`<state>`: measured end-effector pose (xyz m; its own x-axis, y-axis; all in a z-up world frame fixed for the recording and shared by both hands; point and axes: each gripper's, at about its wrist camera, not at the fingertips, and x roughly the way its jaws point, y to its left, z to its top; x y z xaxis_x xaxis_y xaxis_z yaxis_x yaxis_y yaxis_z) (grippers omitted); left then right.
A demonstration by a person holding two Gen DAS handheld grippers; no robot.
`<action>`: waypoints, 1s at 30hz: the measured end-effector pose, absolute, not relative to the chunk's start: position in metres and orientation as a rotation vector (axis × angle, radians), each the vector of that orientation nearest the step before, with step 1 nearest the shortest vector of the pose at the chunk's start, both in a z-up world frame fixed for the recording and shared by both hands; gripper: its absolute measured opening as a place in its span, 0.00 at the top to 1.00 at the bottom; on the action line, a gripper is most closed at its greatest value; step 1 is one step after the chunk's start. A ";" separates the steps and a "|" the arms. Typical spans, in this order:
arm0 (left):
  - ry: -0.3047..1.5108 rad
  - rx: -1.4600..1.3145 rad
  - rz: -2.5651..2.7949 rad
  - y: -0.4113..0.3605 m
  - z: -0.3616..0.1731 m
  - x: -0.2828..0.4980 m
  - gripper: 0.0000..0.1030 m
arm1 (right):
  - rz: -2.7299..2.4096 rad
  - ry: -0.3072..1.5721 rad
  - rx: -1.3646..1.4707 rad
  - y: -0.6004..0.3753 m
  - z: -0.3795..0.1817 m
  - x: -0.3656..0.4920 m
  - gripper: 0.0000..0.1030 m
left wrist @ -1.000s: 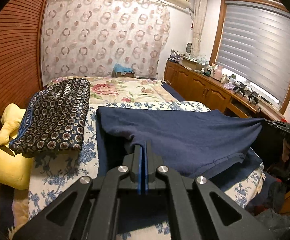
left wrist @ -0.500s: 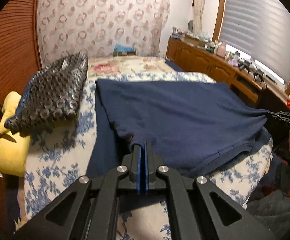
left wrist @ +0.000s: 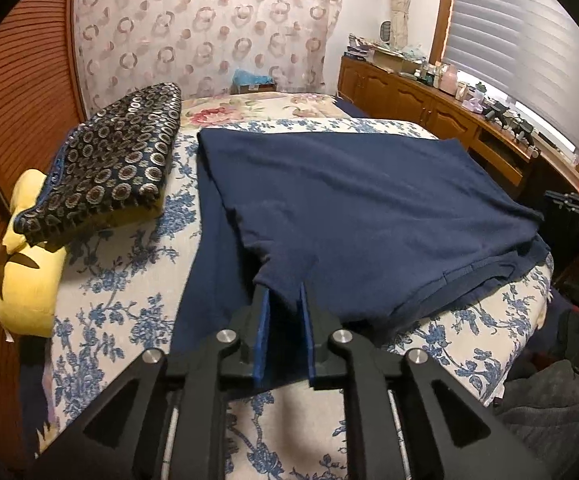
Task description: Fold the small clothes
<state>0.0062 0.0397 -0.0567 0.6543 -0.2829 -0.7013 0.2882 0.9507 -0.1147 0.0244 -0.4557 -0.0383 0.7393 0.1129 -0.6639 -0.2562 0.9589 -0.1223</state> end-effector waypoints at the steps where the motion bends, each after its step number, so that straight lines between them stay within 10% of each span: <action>1: 0.789 0.011 -0.315 0.041 -0.055 0.005 0.83 | 0.207 0.705 -0.211 -0.454 -0.037 0.026 0.80; 8: 0.780 0.007 -0.279 0.049 -0.055 0.011 0.80 | 0.252 0.692 -0.198 -0.426 -0.048 0.045 0.67; 30: 0.898 0.013 -0.239 0.058 -0.099 0.055 0.77 | 0.322 0.755 -0.154 -0.361 -0.108 0.057 0.65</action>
<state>0.0547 0.0581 -0.0987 0.5988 -0.2007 -0.7753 0.2113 0.9734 -0.0889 0.0567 -0.3611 -0.1084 0.6822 0.2307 -0.6938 -0.3407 0.9399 -0.0225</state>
